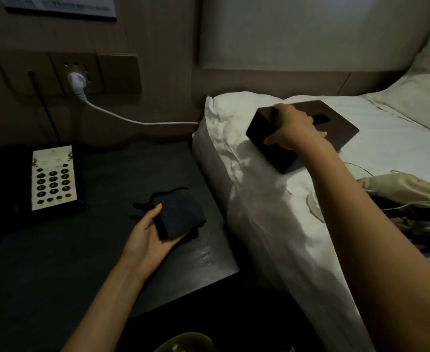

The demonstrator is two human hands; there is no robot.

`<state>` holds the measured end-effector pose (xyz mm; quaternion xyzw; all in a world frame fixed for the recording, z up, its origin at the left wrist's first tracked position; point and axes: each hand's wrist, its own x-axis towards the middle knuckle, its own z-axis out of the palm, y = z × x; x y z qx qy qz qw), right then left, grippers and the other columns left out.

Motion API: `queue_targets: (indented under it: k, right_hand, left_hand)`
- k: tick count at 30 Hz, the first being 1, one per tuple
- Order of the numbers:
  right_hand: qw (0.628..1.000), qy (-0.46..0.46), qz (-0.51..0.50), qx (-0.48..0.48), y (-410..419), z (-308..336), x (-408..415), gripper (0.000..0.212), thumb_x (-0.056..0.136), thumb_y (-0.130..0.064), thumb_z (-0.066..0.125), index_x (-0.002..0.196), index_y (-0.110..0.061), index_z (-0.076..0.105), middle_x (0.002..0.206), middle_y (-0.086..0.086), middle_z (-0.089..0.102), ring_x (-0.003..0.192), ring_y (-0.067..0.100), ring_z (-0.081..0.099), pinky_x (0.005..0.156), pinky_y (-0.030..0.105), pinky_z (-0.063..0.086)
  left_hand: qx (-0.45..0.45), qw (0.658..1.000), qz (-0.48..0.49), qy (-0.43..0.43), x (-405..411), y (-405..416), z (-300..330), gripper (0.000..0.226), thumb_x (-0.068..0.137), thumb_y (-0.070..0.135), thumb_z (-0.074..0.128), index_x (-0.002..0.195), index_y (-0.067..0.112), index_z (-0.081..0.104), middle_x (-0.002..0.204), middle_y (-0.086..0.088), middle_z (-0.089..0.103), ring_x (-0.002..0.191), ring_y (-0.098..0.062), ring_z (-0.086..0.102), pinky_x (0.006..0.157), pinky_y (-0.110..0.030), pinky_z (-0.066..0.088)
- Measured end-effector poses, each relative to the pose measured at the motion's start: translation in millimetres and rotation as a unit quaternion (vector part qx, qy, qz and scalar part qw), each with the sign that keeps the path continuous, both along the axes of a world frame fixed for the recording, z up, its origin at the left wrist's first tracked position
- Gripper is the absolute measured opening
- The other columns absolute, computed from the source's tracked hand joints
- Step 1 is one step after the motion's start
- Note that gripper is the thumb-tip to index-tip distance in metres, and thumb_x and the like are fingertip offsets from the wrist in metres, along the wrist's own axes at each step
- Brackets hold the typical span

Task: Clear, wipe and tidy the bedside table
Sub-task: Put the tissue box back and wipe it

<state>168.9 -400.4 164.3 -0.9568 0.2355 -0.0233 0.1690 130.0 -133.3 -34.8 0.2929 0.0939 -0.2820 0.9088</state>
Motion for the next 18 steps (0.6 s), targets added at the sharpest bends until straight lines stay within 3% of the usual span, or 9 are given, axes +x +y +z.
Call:
queue_targets:
  k: [6,10,12,18]
  right_hand:
    - [0.981,-0.061,0.179,-0.033,81.7,-22.4,-7.1,0.089,0.082,-0.022,0.073,0.152,-0.037,0.021,0.148,0.015,0.039,0.140,0.040,0.025,0.108,0.075,0.011]
    - [0.954,-0.075,0.283,-0.070,143.0,-57.7,-30.4,0.094,0.082,-0.025,0.072,0.153,-0.042,0.014,0.135,0.016,0.044,0.136,0.038,0.029,0.111,0.070,0.008]
    - [0.940,-0.076,0.325,-0.070,166.8,-74.1,-42.2,0.095,0.081,-0.026,0.071,0.153,-0.044,0.012,0.128,0.013,0.046,0.132,0.037,0.032,0.112,0.069,0.009]
    - [0.914,-0.059,0.397,-0.055,211.6,-116.8,-63.8,0.094,0.086,-0.028,0.067,0.152,-0.046,0.003,0.128,0.011,0.045,0.130,0.032,0.033,0.115,0.065,0.009]
  left_hand:
    - [-0.017,0.999,0.025,-0.016,4.2,23.3,5.6,0.050,0.086,0.037,0.060,0.130,0.013,0.059,0.132,-0.011,0.063,0.118,-0.029,0.062,0.097,-0.053,0.047]
    - [-0.024,0.998,0.005,-0.065,5.1,43.6,9.3,0.070,0.087,0.054,0.058,0.143,0.013,0.047,0.143,-0.015,0.052,0.132,-0.032,0.050,0.106,-0.063,0.036]
    - [-0.021,0.997,0.014,-0.067,4.5,54.7,11.8,0.068,0.086,0.058,0.058,0.140,0.017,0.051,0.142,-0.014,0.053,0.131,-0.034,0.051,0.100,-0.064,0.042]
    - [0.048,0.995,0.077,-0.035,-1.1,83.1,15.8,0.055,0.074,0.056,0.067,0.107,0.014,0.076,0.120,-0.014,0.069,0.109,-0.025,0.068,0.082,-0.038,0.058]
